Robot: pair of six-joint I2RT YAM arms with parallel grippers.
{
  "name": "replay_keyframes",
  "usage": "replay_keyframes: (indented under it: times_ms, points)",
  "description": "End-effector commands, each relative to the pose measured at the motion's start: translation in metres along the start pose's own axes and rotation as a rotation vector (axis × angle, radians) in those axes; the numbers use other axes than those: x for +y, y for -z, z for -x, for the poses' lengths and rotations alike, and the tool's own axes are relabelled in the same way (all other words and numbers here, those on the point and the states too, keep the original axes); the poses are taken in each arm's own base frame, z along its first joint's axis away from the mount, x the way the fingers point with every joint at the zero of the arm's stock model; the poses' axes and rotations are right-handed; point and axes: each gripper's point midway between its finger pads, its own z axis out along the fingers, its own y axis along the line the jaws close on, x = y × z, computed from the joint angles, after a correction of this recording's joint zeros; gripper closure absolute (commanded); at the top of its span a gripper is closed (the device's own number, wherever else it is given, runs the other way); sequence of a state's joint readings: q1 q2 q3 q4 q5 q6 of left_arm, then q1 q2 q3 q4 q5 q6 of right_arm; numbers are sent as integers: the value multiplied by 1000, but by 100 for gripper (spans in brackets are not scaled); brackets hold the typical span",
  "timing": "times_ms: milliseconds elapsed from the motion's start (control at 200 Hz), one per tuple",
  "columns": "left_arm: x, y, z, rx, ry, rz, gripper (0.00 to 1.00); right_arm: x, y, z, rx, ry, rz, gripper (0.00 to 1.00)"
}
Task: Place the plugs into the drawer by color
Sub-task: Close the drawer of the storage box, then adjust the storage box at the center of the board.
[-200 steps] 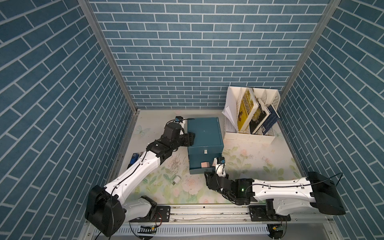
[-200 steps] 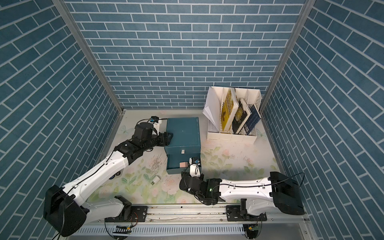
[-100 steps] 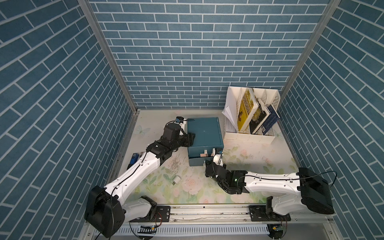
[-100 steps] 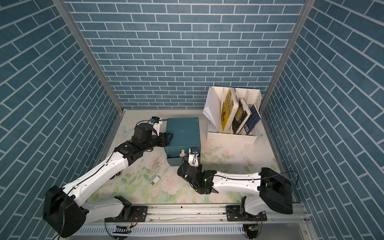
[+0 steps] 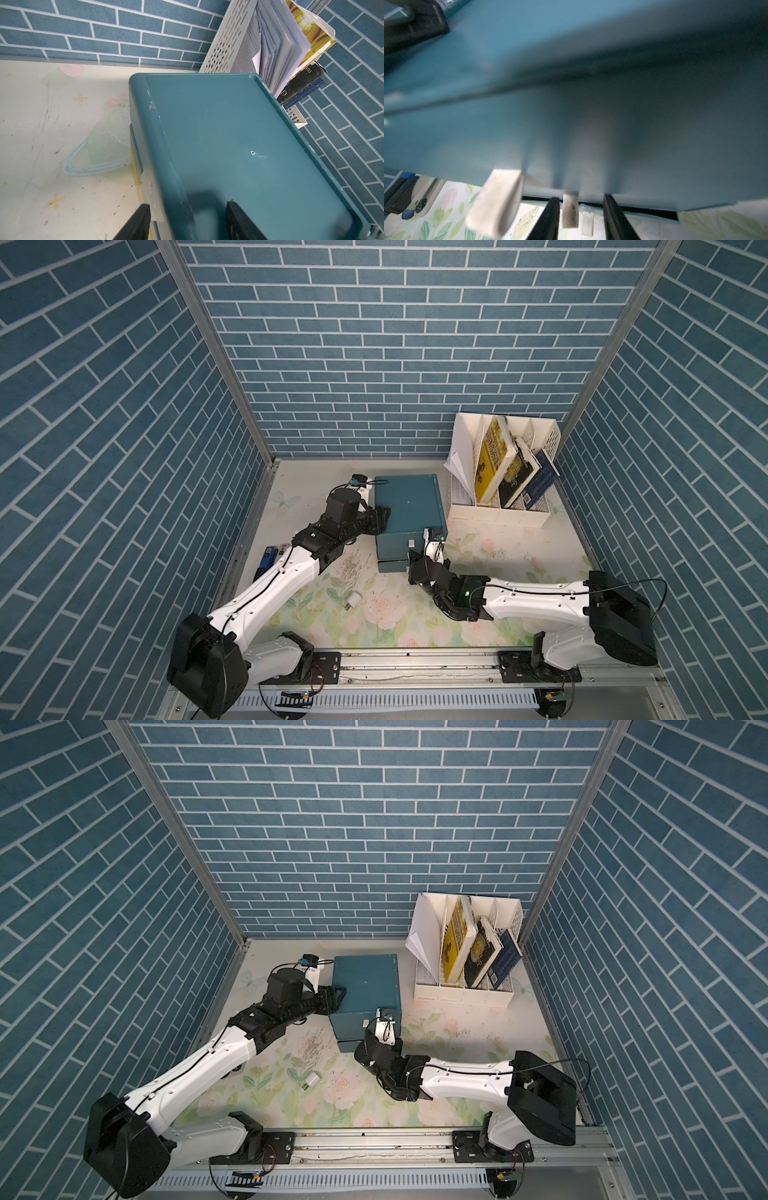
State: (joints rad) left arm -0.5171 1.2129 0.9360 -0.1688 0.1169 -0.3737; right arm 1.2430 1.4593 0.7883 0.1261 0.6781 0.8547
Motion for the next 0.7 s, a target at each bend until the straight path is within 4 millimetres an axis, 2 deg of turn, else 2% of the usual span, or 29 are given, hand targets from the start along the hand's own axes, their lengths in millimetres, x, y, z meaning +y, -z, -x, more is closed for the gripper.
replay_keyframes:
  times_ms: [0, 105, 240, 330, 475, 695]
  points:
    - [23, -6, -52, 177, -9, 71, 37, 2, 7, 8, -23, -1, 1, 51]
    - [21, -5, -49, 164, 6, 63, 34, 3, 23, -9, 4, -66, 45, 33]
    - [18, -3, -44, 150, 28, 53, 34, -4, 28, -42, 88, -245, 166, 25]
    - [15, 0, -40, 130, 53, 45, 32, -5, 29, -54, 110, -319, 227, 23]
    - [9, 3, -37, 109, 90, 13, 31, -3, 21, -54, 118, -376, 301, 22]
    - [10, 3, -42, 111, 105, 4, 31, -3, 0, -51, 114, -405, 322, 30]
